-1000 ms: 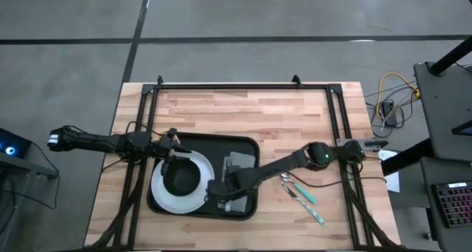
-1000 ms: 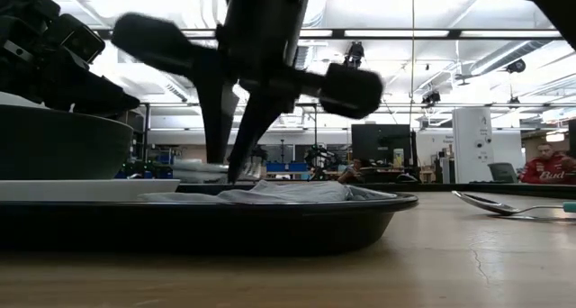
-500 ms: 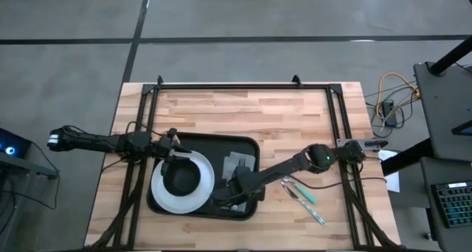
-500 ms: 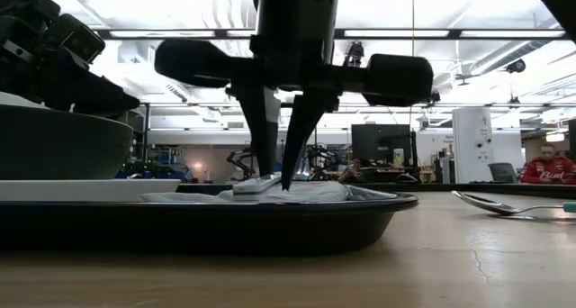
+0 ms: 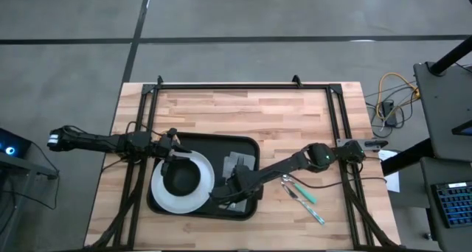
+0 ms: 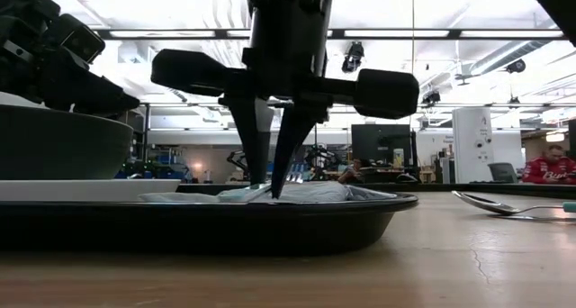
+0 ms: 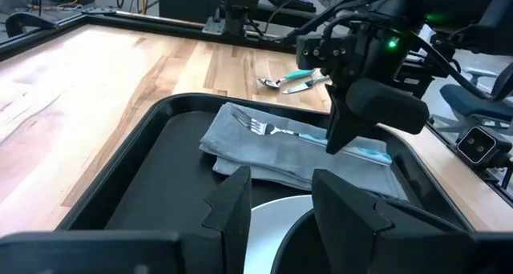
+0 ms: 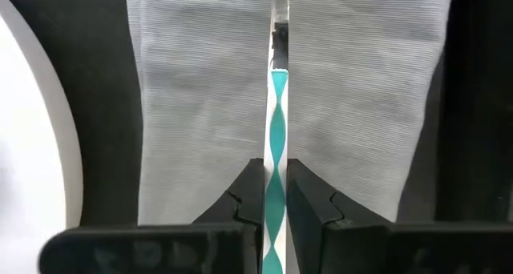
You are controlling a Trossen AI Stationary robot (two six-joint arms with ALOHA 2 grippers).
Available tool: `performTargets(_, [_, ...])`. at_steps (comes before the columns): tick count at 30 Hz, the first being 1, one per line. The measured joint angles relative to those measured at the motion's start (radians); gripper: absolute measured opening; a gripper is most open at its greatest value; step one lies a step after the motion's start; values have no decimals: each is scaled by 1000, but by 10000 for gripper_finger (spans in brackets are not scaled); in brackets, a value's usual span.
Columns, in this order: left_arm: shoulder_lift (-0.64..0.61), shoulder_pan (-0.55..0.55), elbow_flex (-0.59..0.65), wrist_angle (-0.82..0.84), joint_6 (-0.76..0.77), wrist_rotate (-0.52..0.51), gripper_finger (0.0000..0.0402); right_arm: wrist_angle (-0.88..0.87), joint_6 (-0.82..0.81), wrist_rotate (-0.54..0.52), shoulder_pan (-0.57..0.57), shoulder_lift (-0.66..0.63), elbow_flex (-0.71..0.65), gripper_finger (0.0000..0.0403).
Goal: Set up tray
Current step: Adjust the white fork, then put the blue spoon on the gray napkin
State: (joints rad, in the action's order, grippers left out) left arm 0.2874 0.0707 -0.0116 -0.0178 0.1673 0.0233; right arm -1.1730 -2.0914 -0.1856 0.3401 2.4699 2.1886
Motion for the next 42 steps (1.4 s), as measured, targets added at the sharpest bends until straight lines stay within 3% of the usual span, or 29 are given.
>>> performTargets(10, [0, 0, 0, 0, 0, 0, 115, 34, 0, -1, -1, 0, -42, 26])
performTargets(31, [0, 0, 0, 0, 0, 0, 115, 92, 23, 0, -9, -1, -69, 102])
performTargets(42, [0, 0, 0, 0, 0, 0, 115, 75, 49, 3, -9, -9, -49, 98])
